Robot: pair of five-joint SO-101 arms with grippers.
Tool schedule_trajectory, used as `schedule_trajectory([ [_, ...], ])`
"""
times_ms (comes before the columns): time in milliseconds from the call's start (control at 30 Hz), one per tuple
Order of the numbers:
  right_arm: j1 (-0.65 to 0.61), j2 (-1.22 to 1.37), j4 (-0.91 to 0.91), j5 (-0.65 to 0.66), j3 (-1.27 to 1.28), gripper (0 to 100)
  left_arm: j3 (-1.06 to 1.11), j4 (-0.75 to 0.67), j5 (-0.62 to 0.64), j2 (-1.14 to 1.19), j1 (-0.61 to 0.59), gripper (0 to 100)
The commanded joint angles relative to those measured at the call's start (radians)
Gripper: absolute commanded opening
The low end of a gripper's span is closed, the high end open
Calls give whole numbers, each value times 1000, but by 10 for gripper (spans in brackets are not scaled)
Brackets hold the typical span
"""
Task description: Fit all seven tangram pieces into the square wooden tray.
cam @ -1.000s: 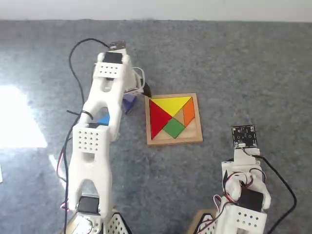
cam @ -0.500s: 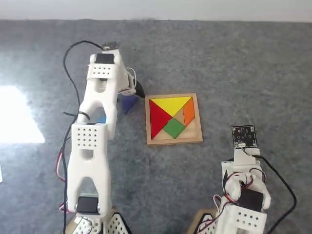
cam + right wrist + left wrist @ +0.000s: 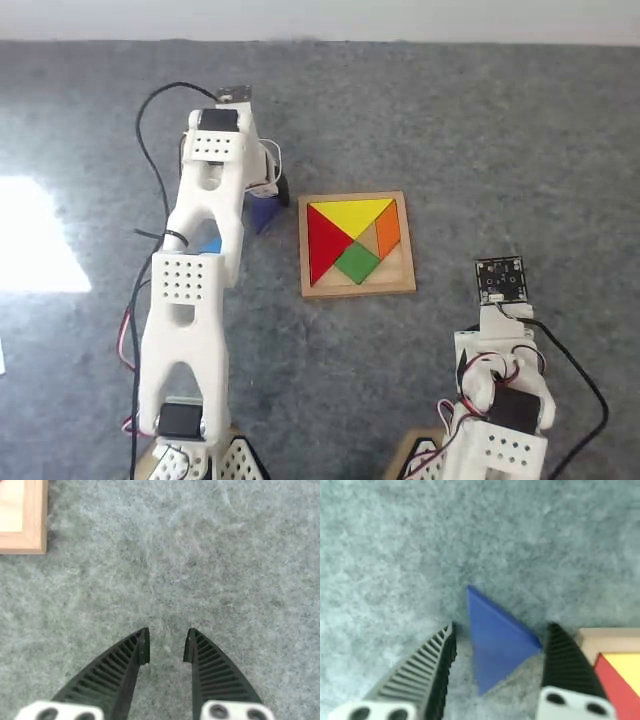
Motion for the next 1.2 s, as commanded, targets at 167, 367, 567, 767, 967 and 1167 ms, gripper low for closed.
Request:
schedule_trajectory([
  [167,-8,-8,-2,11,17,137,-7,40,-12,-5,29,220],
  [367,-8,-8,-2,11,17,137,-12,43,-35,-9,51,156],
  [567,-8,-8,-2,11,17,137,-13,49,-40,-14,58,141],
  [767,-8,-8,-2,11,17,137,-7,69,-94,-5,61,182],
  [967,-8,-8,-2,11,17,137,36,75,-100,-9,46,239],
  [1167,-8,-8,-2,11,17,136,-61,77,-293,-164,2,238],
])
